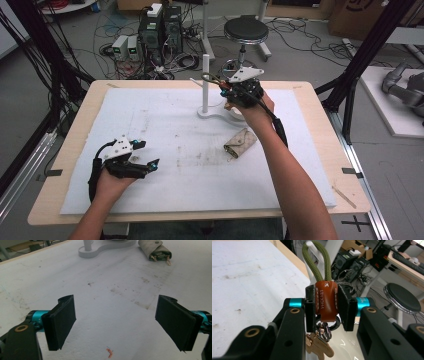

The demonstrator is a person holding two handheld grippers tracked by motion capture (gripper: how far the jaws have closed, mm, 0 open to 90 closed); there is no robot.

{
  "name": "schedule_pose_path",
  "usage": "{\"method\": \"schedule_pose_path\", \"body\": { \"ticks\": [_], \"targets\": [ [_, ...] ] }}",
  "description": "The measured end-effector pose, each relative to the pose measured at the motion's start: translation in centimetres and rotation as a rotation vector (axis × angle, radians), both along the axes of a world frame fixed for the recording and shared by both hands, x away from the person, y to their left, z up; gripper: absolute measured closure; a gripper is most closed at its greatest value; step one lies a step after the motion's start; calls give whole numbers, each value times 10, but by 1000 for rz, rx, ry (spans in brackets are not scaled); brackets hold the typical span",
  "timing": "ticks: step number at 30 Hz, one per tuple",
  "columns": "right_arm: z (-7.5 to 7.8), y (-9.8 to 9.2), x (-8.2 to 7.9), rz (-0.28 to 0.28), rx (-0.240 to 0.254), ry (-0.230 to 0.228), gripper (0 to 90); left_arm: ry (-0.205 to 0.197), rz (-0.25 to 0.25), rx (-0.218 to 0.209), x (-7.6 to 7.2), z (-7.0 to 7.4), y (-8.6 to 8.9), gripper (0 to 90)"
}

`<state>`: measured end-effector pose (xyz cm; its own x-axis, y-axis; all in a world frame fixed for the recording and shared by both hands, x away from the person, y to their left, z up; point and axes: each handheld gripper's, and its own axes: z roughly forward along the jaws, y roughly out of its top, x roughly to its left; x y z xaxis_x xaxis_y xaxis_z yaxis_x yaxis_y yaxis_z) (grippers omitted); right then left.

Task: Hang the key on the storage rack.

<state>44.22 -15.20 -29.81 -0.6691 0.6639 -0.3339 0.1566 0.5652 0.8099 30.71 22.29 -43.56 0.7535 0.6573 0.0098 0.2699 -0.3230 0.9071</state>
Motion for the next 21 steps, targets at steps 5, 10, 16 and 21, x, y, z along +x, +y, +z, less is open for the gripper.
{"method": "schedule_pose_path", "body": {
  "ticks": [5,10,16,21],
  "targets": [
    [1,-3,-2,-24,-6,6,503,-3,1,-1,-1,0,0,166],
    [3,-8,-10,-15,19,6,443,-1,1,2,-1,0,0,166],
    [1,-23,-28,6,61,-16,395,-2,2,4,-1,0,-1,166],
    [-10,-41,-44,10,83,-4,372,-3,-1,6,-2,1,-2,166]
  ]
}}
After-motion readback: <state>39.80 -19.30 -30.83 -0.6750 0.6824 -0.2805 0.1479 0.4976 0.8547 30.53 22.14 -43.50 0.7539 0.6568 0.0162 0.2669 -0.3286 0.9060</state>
